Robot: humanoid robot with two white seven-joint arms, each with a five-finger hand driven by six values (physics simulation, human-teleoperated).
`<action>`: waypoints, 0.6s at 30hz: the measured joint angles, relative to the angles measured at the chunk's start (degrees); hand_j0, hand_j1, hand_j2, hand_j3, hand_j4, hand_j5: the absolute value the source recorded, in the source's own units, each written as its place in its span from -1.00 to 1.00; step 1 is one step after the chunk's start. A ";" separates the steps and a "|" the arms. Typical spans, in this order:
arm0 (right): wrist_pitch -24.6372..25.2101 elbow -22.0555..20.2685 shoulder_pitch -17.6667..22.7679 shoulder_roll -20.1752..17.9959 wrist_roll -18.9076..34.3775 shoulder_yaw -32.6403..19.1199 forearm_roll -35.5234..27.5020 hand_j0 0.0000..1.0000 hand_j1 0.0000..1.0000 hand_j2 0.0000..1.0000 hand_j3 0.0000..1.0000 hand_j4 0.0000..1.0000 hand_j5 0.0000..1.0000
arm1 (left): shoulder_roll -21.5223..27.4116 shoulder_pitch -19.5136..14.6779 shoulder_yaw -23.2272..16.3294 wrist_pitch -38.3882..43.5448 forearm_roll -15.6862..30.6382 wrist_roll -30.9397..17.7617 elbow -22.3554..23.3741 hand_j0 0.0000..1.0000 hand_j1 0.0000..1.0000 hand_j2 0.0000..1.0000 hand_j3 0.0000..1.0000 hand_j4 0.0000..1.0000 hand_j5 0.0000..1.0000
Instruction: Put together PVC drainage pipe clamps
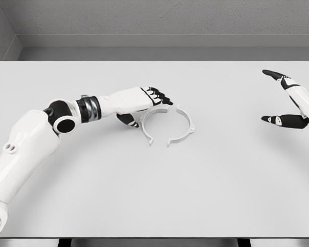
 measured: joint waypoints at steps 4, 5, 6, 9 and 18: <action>0.00 0.02 0.00 0.00 0.00 -0.01 0.00 1.00 1.00 1.00 1.00 1.00 1.00 | -0.04 0.44 -0.04 0.00 -0.08 -0.01 0.20 1.00 1.00 1.00 1.00 1.00 1.00; 0.00 0.02 0.00 0.00 0.00 0.00 0.00 1.00 1.00 1.00 1.00 1.00 1.00 | -0.07 0.26 -0.04 0.00 -0.09 -0.03 0.24 1.00 1.00 1.00 1.00 1.00 1.00; 0.00 0.03 0.00 0.00 0.00 0.00 0.00 1.00 1.00 1.00 1.00 1.00 1.00 | -0.09 0.26 -0.06 0.00 -0.11 -0.13 0.27 1.00 1.00 1.00 1.00 1.00 1.00; 0.00 0.03 0.00 0.00 0.00 -0.01 0.00 1.00 1.00 1.00 1.00 1.00 1.00 | -0.37 0.26 -0.08 0.00 -0.18 -0.47 0.54 1.00 1.00 1.00 1.00 1.00 1.00; 0.00 0.02 0.00 -0.02 0.00 0.02 -0.02 1.00 1.00 1.00 1.00 1.00 1.00 | -0.94 0.00 -0.03 0.00 -0.30 -0.71 0.70 1.00 1.00 1.00 1.00 1.00 1.00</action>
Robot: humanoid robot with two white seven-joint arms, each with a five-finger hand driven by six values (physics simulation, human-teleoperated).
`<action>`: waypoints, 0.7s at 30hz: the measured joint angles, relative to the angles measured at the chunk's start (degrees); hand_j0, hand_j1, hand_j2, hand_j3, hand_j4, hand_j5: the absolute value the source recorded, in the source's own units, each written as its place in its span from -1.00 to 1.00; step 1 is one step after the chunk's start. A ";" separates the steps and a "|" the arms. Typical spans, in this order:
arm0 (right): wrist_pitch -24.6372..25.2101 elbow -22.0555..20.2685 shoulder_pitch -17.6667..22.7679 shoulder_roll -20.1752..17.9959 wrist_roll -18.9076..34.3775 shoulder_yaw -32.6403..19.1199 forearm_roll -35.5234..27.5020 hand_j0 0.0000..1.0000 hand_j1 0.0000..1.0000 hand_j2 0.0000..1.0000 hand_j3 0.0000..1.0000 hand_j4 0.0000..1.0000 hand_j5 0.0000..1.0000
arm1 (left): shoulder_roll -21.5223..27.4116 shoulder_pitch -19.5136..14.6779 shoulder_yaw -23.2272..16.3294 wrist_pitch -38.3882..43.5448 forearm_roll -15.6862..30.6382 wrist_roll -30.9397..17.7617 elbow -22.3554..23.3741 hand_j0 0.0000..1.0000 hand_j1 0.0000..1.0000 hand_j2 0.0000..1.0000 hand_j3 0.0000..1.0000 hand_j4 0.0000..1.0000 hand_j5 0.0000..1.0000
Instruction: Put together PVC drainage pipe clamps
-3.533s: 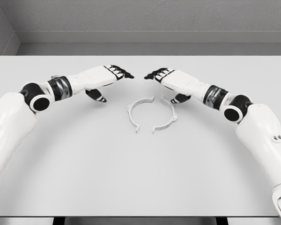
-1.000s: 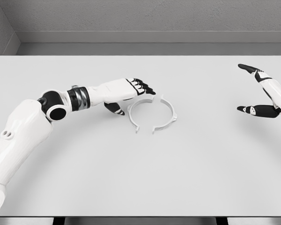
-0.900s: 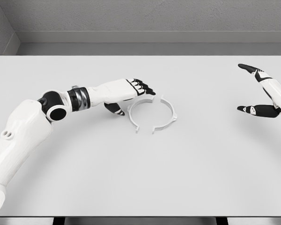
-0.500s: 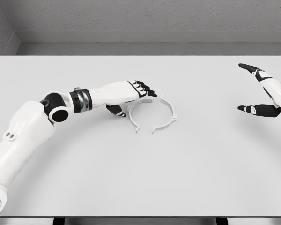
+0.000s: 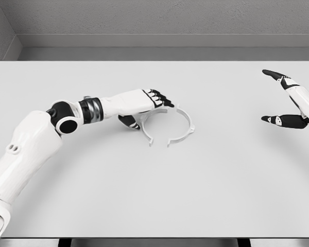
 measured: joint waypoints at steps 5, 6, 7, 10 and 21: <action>0.00 0.58 -0.18 -0.02 0.00 0.07 0.02 1.00 1.00 1.00 1.00 1.00 1.00 | -0.70 0.00 0.01 0.00 -0.14 -0.27 0.01 1.00 1.00 1.00 1.00 1.00 1.00; 0.00 0.64 -0.18 -0.01 0.00 0.06 0.02 1.00 1.00 1.00 1.00 1.00 1.00 | -0.79 0.00 0.00 0.00 -0.17 -0.32 0.01 1.00 1.00 1.00 1.00 1.00 1.00; 0.00 0.68 -0.18 0.00 0.00 0.07 0.02 1.00 1.00 1.00 1.00 1.00 1.00 | -0.94 0.00 0.00 0.00 -0.21 -0.36 0.01 1.00 1.00 1.00 1.00 1.00 1.00; 0.00 0.76 -0.18 0.01 0.00 0.08 0.03 1.00 1.00 1.00 1.00 1.00 1.00 | -1.31 0.00 -0.02 0.00 -0.26 -0.42 0.01 1.00 1.00 1.00 1.00 1.00 1.00; 0.00 0.77 -0.18 -0.03 0.49 0.04 0.00 1.00 1.00 1.00 1.00 1.00 1.00 | -2.90 0.00 0.01 -0.01 -0.37 -0.78 -0.03 1.00 1.00 1.00 1.00 1.00 1.00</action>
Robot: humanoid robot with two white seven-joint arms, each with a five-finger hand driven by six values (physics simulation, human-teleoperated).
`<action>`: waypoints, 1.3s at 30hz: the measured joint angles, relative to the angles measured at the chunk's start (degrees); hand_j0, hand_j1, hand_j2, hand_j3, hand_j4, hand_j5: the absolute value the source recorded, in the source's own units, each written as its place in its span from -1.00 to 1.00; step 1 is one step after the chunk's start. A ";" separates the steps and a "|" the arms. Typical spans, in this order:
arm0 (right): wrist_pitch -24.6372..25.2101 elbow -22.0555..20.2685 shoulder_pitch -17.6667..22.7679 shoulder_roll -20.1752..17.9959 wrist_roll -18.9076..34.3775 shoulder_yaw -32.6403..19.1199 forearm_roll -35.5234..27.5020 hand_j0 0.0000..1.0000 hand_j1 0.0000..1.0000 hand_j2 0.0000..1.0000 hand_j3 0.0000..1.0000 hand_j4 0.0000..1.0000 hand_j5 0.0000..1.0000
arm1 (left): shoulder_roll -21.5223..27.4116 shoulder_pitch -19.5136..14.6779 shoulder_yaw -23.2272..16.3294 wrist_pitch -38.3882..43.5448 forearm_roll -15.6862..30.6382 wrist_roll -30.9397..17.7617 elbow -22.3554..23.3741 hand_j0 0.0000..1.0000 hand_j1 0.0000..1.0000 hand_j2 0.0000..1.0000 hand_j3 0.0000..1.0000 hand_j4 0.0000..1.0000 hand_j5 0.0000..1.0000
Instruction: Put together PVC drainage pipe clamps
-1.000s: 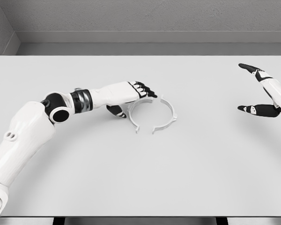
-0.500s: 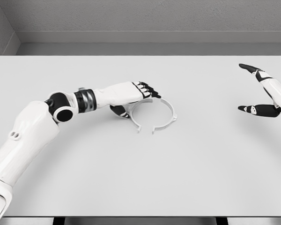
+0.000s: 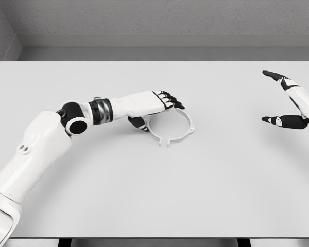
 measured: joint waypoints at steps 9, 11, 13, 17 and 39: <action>0.00 0.02 0.00 -0.01 0.37 0.00 0.02 1.00 1.00 1.00 1.00 1.00 1.00 | -0.63 0.00 -0.04 0.00 -0.01 -0.40 -0.18 1.00 1.00 1.00 1.00 1.00 1.00; 0.00 0.02 0.00 -0.03 0.38 -0.01 0.01 1.00 1.00 1.00 1.00 1.00 1.00 | -0.87 0.00 -0.05 0.00 -0.01 -0.44 -0.20 1.00 1.00 1.00 1.00 1.00 1.00; 0.00 0.01 0.00 -0.03 0.38 -0.01 0.00 1.00 1.00 1.00 1.00 1.00 1.00 | -1.00 -0.09 -0.05 0.00 0.01 -0.45 -0.21 1.00 1.00 1.00 1.00 1.00 1.00; 0.00 0.02 0.00 -0.03 0.38 -0.03 0.01 1.00 1.00 1.00 1.00 1.00 1.00 | -1.24 -0.09 -0.05 0.00 0.01 -0.46 -0.22 1.00 1.00 1.00 1.00 1.00 1.00; -0.01 -9.10 0.18 2.20 3.92 2.61 2.36 1.00 1.00 1.00 1.00 1.00 1.00 | 1.85 -7.73 0.55 0.02 0.91 -0.38 6.73 1.00 1.00 1.00 1.00 1.00 1.00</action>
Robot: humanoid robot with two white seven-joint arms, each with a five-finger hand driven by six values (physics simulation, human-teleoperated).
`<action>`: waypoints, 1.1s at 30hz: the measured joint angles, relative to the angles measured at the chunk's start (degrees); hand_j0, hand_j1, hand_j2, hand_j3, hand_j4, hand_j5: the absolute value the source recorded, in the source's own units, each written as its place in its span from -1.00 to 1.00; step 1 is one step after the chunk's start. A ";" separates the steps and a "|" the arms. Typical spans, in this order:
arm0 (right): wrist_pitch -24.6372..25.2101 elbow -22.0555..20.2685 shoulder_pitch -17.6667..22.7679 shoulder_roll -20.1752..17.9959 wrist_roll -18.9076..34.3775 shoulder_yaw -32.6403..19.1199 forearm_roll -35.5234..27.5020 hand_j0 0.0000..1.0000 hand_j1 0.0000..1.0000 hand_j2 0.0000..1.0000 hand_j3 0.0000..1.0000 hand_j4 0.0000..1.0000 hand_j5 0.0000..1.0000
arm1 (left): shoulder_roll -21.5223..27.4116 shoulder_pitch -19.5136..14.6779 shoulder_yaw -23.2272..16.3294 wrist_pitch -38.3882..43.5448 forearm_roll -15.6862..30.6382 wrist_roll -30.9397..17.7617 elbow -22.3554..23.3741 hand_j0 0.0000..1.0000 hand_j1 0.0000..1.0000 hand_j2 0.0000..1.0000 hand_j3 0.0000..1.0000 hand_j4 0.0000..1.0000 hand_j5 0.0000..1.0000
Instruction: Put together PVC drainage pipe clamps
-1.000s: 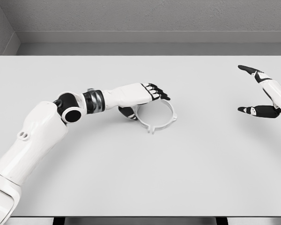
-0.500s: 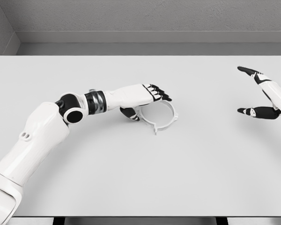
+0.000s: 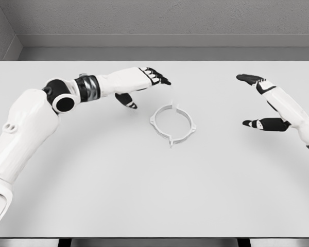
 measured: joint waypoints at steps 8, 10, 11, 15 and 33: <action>-0.02 -3.63 -0.70 2.32 2.04 4.53 4.35 1.00 1.00 1.00 1.00 1.00 1.00 | -2.67 -4.83 -0.25 -0.01 -0.05 0.01 7.38 1.00 1.00 1.00 1.00 1.00 1.00; -0.02 -3.73 -1.58 3.03 2.15 5.62 5.35 1.00 1.00 1.00 1.00 1.00 1.00 | -3.77 -5.19 -0.31 -0.02 -0.08 0.01 9.07 1.00 1.00 1.00 1.00 1.00 1.00; -0.02 -3.74 -1.76 3.26 2.18 6.08 5.67 1.00 1.00 1.00 1.00 1.00 1.00 | -4.22 -5.27 -0.36 -0.02 -0.08 0.01 9.77 1.00 1.00 1.00 1.00 1.00 1.00; -0.03 -3.59 -2.55 4.50 2.23 7.72 6.64 1.00 1.00 1.00 1.00 1.00 1.00 | -5.25 -5.98 -0.41 -0.03 -0.09 0.00 11.20 1.00 1.00 1.00 1.00 1.00 1.00; -0.02 10.41 -2.99 -2.07 1.50 -2.10 -2.19 1.00 1.00 1.00 1.00 1.00 1.00 | -9.96 -8.00 -0.51 -0.03 -0.29 0.00 18.06 1.00 1.00 1.00 1.00 1.00 1.00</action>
